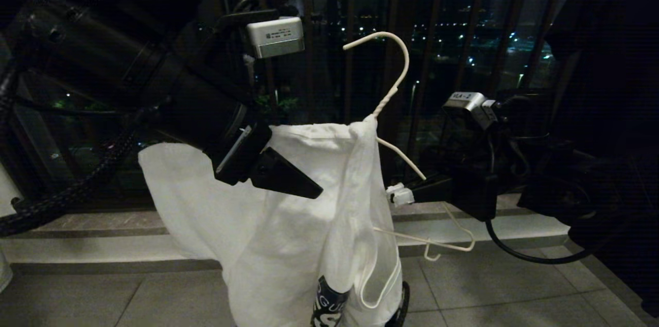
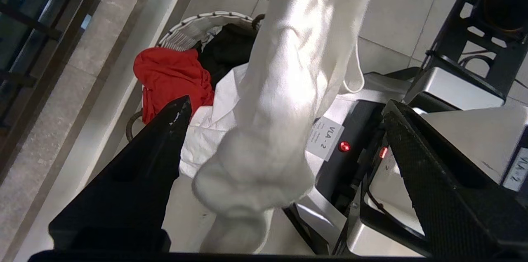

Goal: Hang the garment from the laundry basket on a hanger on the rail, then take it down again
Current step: Hang the clothes on the clothes rack

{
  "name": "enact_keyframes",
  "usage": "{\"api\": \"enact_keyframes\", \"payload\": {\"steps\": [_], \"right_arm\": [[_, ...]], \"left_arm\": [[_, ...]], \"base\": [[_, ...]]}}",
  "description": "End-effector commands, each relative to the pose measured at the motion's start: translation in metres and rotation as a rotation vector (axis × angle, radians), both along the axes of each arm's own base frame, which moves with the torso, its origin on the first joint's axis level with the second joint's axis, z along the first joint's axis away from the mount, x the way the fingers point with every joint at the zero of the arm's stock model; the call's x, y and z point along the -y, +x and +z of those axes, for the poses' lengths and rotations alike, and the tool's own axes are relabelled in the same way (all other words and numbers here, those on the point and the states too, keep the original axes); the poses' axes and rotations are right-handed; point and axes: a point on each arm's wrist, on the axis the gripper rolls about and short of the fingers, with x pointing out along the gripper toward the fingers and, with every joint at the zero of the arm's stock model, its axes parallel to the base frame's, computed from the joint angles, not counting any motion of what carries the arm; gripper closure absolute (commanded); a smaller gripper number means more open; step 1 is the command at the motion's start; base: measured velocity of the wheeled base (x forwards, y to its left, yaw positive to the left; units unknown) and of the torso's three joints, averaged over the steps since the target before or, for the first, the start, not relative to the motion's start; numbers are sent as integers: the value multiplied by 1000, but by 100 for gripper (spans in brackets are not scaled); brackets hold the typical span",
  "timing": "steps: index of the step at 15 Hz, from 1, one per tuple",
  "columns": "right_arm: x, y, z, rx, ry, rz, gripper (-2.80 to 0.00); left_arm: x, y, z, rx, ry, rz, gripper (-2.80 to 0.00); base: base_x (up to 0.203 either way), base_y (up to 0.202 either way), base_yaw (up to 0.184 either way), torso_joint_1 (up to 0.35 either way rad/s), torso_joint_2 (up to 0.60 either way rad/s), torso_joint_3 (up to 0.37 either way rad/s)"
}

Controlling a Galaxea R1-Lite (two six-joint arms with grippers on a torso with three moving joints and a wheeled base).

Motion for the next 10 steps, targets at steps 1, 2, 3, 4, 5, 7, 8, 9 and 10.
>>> {"api": "enact_keyframes", "payload": {"steps": [1, 2, 3, 4, 5, 7, 8, 9, 10], "right_arm": [[0, 0, 0, 4, 3, 8, 0], [0, 0, 0, 4, 3, 8, 0], [0, 0, 0, 4, 3, 7, 0], [0, 0, 0, 4, 3, 7, 0], [0, 0, 0, 4, 3, 7, 0], [0, 0, 1, 6, 3, 7, 0], [0, 1, 1, 6, 3, 5, 0], [0, 1, 1, 4, 3, 5, 0], [0, 1, 1, 5, 3, 5, 0]], "left_arm": [[4, 5, -5, -14, 8, -6, -280], [5, 7, -6, -18, 10, -7, -280], [6, 9, -8, -23, 13, -7, -280], [8, 12, -10, -22, 12, -7, -280], [9, 13, -10, -14, 7, -7, -280], [10, 15, -11, -12, 6, -8, -280], [11, 16, -12, -13, 8, -9, -280], [12, 17, -12, -16, 9, -9, -280], [12, 17, -13, -20, 12, -9, -280]], "base": [[0, 0, 0, 0, 0, 0], [0, 0, 0, 0, 0, 0], [0, 0, 0, 0, 0, 0], [0, 0, 0, 0, 0, 0], [0, 0, 0, 0, 0, 0], [0, 0, 0, 0, 0, 0], [0, 0, 0, 0, 0, 0], [0, 0, 0, 0, 0, 0], [0, 0, 0, 0, 0, 0]]}}
